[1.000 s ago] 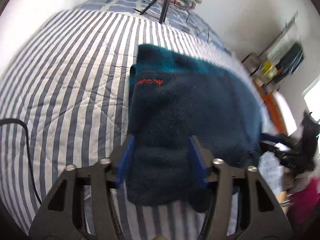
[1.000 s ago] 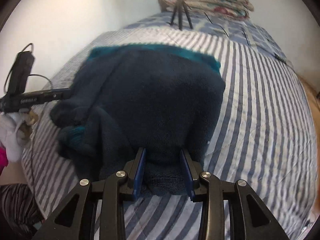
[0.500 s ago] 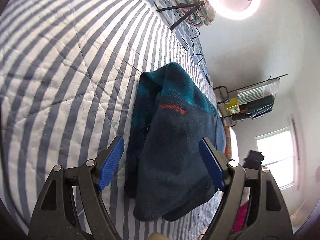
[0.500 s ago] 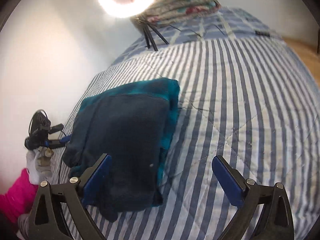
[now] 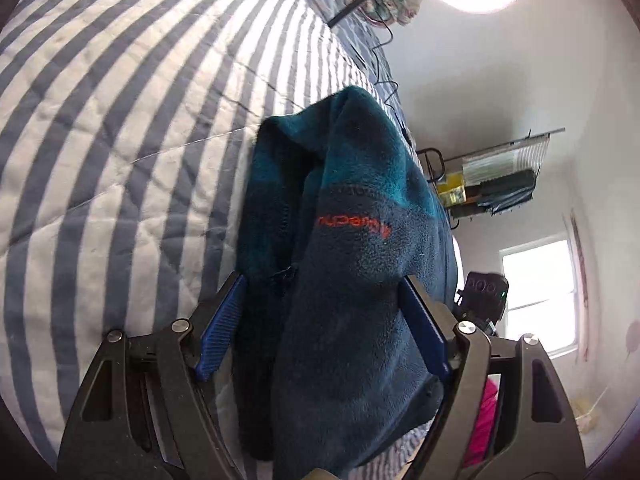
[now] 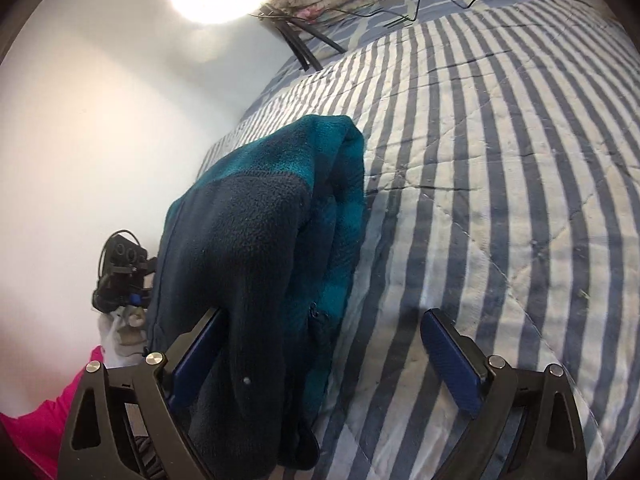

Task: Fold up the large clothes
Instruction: 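Close both tools on the bundle and lift it off the mattress, then carry the lifted bundle with both tools toward the mattress center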

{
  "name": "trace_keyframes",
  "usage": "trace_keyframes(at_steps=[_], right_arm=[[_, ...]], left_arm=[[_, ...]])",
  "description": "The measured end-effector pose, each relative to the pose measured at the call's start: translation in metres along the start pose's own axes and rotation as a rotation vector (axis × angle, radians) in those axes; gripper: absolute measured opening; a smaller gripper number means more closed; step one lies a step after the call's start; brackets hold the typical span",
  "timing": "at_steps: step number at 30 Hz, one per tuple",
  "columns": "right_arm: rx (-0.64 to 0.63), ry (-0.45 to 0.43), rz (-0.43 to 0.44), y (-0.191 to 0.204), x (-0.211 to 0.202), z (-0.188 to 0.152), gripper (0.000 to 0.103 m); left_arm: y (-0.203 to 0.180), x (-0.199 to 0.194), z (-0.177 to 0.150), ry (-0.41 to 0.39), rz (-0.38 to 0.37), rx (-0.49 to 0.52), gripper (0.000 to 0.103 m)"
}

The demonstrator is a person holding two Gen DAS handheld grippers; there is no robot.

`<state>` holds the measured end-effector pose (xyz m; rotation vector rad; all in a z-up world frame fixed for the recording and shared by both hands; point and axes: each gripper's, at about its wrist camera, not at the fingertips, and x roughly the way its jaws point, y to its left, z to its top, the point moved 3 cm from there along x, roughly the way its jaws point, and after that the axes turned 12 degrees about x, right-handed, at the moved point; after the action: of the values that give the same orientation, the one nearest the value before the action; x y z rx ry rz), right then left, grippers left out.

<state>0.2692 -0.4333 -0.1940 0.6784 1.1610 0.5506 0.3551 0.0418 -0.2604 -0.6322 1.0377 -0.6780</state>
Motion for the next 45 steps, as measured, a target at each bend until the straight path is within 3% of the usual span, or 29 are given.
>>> trace_keyframes(at_steps=[6,11,13,17,23,34,45], right_arm=[[0.001,0.029,0.073,0.005,0.016,0.005,0.092],[0.013,0.059,0.119,0.014,0.03,-0.004,0.079],[0.009,0.059,0.099,0.021,0.033,-0.008,0.075],[-0.027,0.044,0.028,0.03,0.023,-0.013,0.058],[-0.082,0.003,-0.09,0.053,0.004,-0.024,0.043],[-0.194,-0.068,-0.246,0.107,-0.034,-0.057,0.036],[-0.27,-0.155,-0.349,0.136,-0.08,-0.071,0.035]], left_arm=[[-0.004,0.015,0.005,0.007,0.015,0.006,0.072],[-0.007,0.023,0.01,0.023,0.04,0.004,0.062],[-0.012,0.025,0.011,0.03,0.066,0.017,0.057],[-0.028,0.024,0.012,0.029,0.13,0.071,0.048],[-0.056,0.027,0.015,0.016,0.23,0.137,0.039],[-0.118,0.029,0.002,0.017,0.351,0.277,0.034],[-0.185,0.035,-0.013,0.034,0.346,0.405,0.033]])
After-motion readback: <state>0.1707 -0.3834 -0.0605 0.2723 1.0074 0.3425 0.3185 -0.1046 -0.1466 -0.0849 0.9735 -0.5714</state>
